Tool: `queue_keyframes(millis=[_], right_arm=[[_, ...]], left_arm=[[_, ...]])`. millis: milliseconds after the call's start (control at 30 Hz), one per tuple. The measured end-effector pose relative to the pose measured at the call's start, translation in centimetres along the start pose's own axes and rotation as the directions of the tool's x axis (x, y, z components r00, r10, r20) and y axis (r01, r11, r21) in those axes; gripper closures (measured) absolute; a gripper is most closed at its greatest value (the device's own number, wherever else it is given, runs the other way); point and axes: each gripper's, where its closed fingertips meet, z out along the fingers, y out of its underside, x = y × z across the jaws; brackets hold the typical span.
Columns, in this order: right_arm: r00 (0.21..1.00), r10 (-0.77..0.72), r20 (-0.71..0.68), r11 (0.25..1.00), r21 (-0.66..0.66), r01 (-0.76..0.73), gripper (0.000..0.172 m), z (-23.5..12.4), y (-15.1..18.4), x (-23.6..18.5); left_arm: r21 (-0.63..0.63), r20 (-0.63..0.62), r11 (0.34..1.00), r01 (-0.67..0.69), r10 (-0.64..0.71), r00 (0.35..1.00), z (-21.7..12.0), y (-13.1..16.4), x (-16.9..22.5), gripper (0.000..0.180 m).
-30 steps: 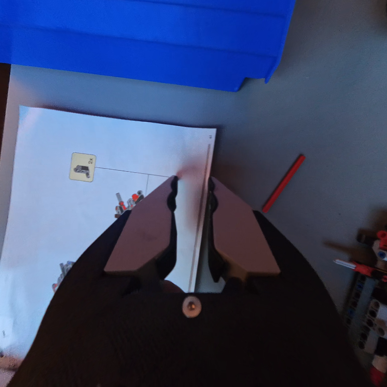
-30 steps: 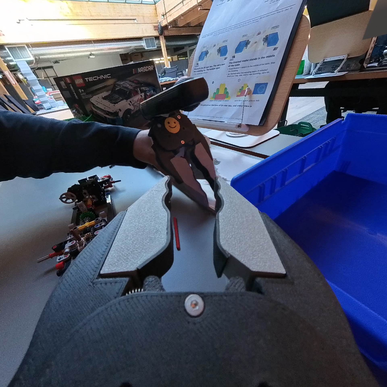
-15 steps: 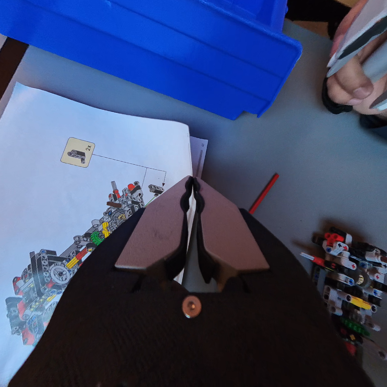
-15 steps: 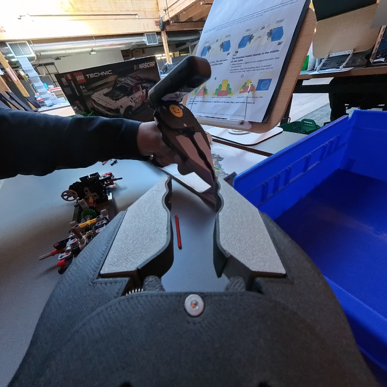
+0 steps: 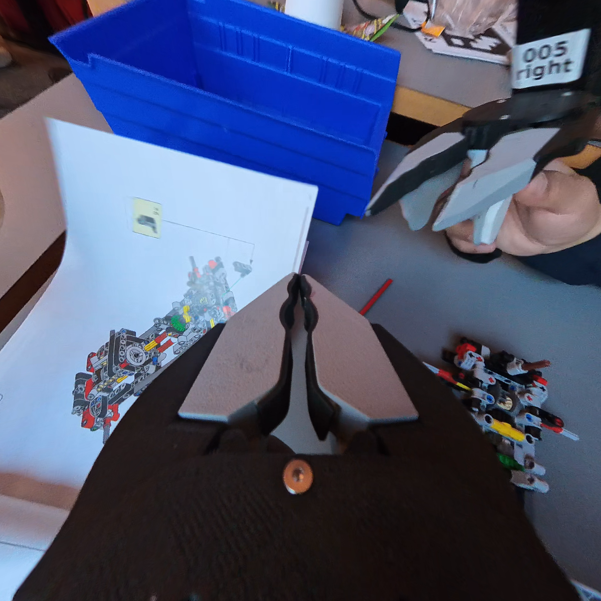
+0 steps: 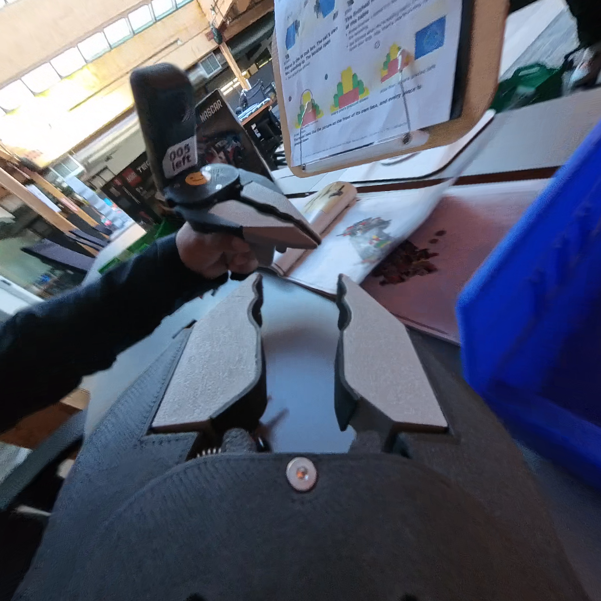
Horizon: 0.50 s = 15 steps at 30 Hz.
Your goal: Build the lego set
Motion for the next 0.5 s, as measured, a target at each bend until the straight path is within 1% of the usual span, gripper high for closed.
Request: queue_keyframes(millis=[33,100,133,200,233,333,400,467,500], right_arm=[[0.999,0.047,0.026,0.999,-0.004,-0.047,0.121,1.2,-0.3,-0.5],[0.988,0.127,0.090,0.991,0.026,-0.130,0.118,3.2,-1.8,-1.3],[0.984,0.159,0.079,0.986,0.037,-0.163,0.117,4.0,-2.4,-0.8],[0.982,0.191,-0.002,0.981,0.017,-0.191,0.109,5.1,-2.5,1.2],[0.987,0.160,-0.021,0.987,-0.008,-0.160,0.126,5.2,-2.2,1.5],[0.994,0.017,-0.111,0.997,-0.077,-0.026,0.117,4.7,-0.7,1.8],[0.982,-0.094,-0.163,0.989,-0.130,0.073,0.116,4.4,0.3,2.0],[0.960,-0.183,-0.211,0.975,-0.164,0.150,0.116,4.4,0.8,2.8],[0.954,-0.208,-0.217,0.970,-0.173,0.172,0.116,4.5,1.0,3.1]], left_arm=[[0.012,0.004,1.000,-0.013,0.013,1.000,-0.3,0.1,0.2,0.180],[0.024,0.013,0.998,-0.051,0.050,0.999,-0.6,0.5,0.7,0.180],[0.020,0.022,0.997,-0.073,0.072,0.997,-0.8,0.8,0.9,0.180],[-0.007,0.064,0.994,-0.105,0.106,0.992,-1.0,1.7,0.7,0.180],[-0.026,0.092,0.993,-0.115,0.117,0.989,-1.3,2.3,0.3,0.180],[-0.134,0.174,0.984,-0.117,0.140,0.975,-2.4,4.4,-1.3,0.180],[-0.229,0.190,0.968,-0.106,0.151,0.970,-3.2,5.7,-2.4,0.180],[-0.327,0.241,0.943,-0.056,0.141,0.960,-3.7,6.8,-4.5,0.180],[-0.386,0.256,0.922,-0.010,0.117,0.960,-3.7,7.4,-5.5,0.144]])
